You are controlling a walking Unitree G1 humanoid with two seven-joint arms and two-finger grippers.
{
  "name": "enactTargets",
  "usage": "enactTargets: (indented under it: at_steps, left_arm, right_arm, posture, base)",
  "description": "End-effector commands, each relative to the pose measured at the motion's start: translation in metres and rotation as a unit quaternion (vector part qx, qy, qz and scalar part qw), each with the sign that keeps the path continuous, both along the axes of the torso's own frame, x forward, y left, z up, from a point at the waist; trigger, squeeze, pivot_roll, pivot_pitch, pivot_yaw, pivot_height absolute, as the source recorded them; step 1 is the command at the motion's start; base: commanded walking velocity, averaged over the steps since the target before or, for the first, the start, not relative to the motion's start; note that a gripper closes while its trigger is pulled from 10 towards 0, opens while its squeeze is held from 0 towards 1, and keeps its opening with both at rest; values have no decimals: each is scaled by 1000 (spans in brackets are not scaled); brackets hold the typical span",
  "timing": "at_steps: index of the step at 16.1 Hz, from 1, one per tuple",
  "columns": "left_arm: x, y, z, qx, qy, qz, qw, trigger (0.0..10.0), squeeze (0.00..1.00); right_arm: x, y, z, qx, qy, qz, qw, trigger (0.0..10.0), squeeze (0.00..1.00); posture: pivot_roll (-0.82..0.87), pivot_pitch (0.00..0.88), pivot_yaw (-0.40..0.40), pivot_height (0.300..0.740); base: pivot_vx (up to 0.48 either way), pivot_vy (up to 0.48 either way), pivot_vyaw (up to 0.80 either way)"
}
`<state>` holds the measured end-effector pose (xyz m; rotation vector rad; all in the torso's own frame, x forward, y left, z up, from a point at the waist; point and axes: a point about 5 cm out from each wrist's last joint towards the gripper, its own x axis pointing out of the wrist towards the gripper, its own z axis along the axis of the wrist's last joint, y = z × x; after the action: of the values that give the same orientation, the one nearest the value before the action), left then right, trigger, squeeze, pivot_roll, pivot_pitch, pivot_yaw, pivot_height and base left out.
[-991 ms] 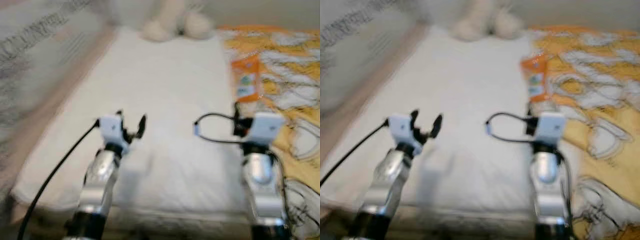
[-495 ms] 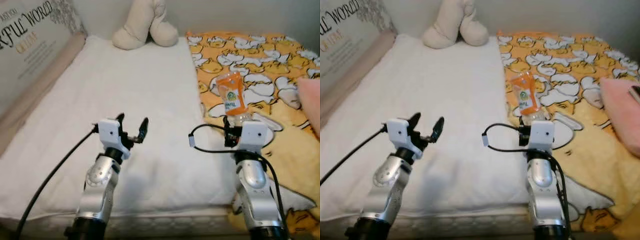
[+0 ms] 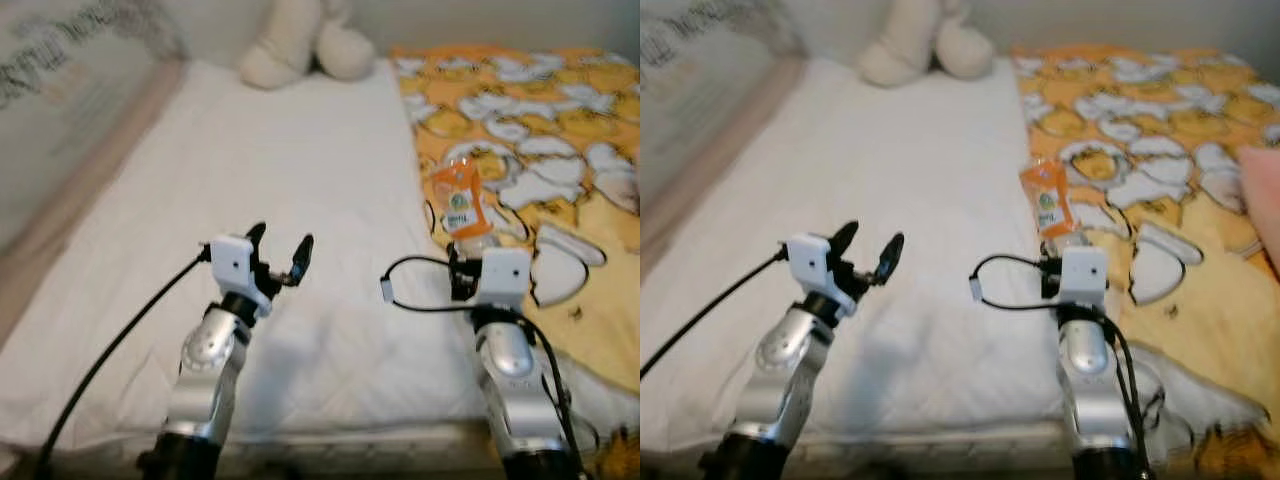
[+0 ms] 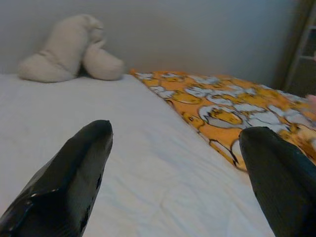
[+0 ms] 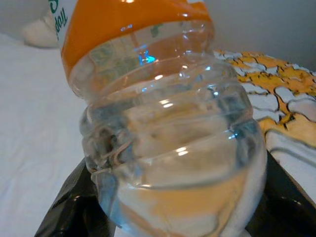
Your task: Clean up the room
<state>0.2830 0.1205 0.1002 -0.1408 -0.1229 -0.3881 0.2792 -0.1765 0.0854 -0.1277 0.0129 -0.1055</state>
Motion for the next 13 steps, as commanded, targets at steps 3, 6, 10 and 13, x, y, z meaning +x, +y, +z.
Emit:
enactTargets:
  at_steps: [3, 6, 10, 13]
  left_arm:
    - [-3, -4, 5, -2, -20, -23, 1000, 10000, 0]
    - [-4, -5, 5, -3, -22, -31, 999, 10000, 0]
    - [-4, -1, -1, -23, -4, -12, 1000, 10000, 0]
    - [-2, 11, -9, -36, 23, 20, 999, 10000, 0]
  right_arm:
    - [2, -2, 2, -9, -11, 4, 1000, 10000, 24]
    - [2, -3, 1, -11, -11, 4, 1000, 10000, 27]
    - [1, -6, 1, 8, -22, -10, 1000, 10000, 31]
    - [-3, -9, 4, 14, -37, -16, 999, 10000, 35]
  posture:
    - [-132, 0, 45, 732]
    - [-131, 0, 46, 732]
    - [-134, 0, 44, 732]
    - [-135, 0, 46, 732]
  base:
    - [0, -405, -754]
    - [0, -471, -752]
    - [0, -472, -755]
    - [0, -470, -746]
